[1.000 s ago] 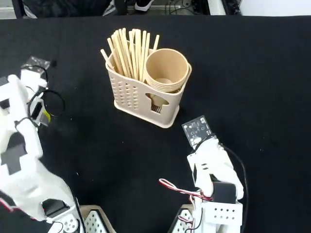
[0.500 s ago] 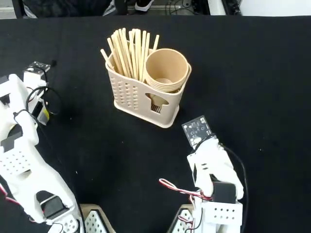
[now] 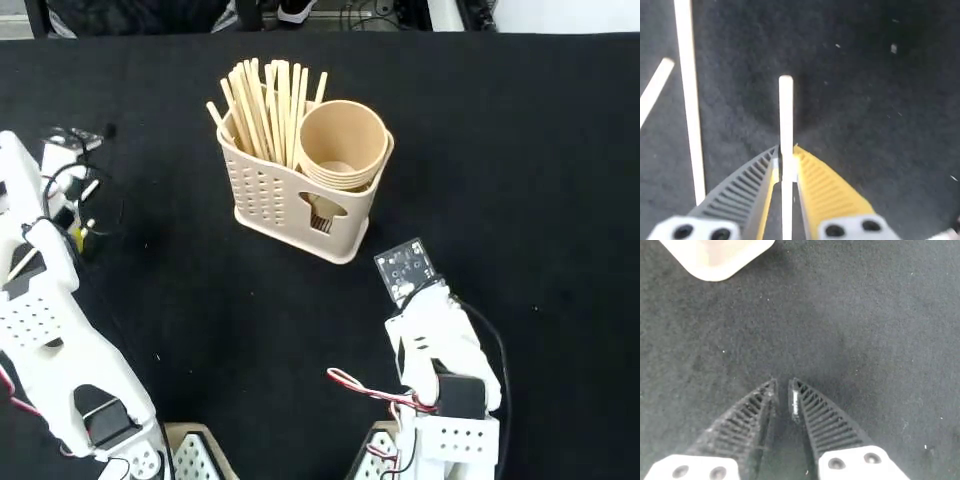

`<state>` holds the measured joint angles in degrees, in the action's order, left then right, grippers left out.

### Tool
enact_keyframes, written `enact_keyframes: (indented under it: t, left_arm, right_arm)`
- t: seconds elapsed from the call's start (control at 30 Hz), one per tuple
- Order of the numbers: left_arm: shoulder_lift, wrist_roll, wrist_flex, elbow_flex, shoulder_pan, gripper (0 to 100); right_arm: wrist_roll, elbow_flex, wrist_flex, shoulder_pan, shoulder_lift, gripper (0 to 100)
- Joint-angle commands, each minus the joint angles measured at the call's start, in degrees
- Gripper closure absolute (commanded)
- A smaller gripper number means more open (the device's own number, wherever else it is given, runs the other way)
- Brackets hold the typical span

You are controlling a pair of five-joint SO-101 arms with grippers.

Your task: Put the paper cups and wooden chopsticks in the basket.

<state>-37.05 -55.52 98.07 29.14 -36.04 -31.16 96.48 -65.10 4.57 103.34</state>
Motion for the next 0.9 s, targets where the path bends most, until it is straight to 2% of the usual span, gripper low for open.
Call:
enact_keyframes:
  t: [0.0, 0.13, 0.27, 0.33, 0.4, 0.47, 0.53, 0.7, 0.8, 0.87]
  left_arm:
    - [1.32, 1.41, 2.81, 6.20, -0.66, 97]
    - [8.26, 6.95, 2.73, 5.41, -0.13, 97]
    - [22.68, 16.00, 2.55, -0.04, 2.86, 97]
    - [32.00, 19.78, 0.09, -5.67, 5.67, 97]
    - [42.29, 23.30, -5.89, -14.64, 8.75, 97]
    - [52.75, 26.81, -14.33, -26.07, 12.00, 97]
    - [62.86, 30.42, -26.20, -39.52, 15.16, 97]
    - [84.84, 38.33, -63.30, -70.11, 21.41, 97]
    - [95.12, 42.20, -85.54, -83.82, 25.27, 97]
    - [100.84, 44.40, -95.74, -89.19, 28.35, 97]
  right_arm:
    - [-0.18, -0.22, 0.97, -0.53, 4.09, 94.6]
    - [-0.18, -0.31, 0.97, -0.53, 4.09, 94.6]
    - [-0.18, -0.31, 0.97, -0.53, 4.09, 94.6]
    - [-0.18, -0.31, 0.97, -0.53, 4.09, 94.6]
    - [-0.18, -0.31, 0.97, -0.53, 4.09, 94.6]
    - [-0.18, -0.31, 0.97, -0.53, 4.09, 94.6]
    - [-0.18, -0.31, 0.88, -0.53, 4.09, 94.6]
    - [-0.18, -0.31, 0.88, -0.53, 4.09, 94.6]
    - [-0.18, -0.31, 0.88, -0.53, 4.09, 94.6]
    - [-0.18, -0.31, 0.88, -0.53, 4.09, 94.6]
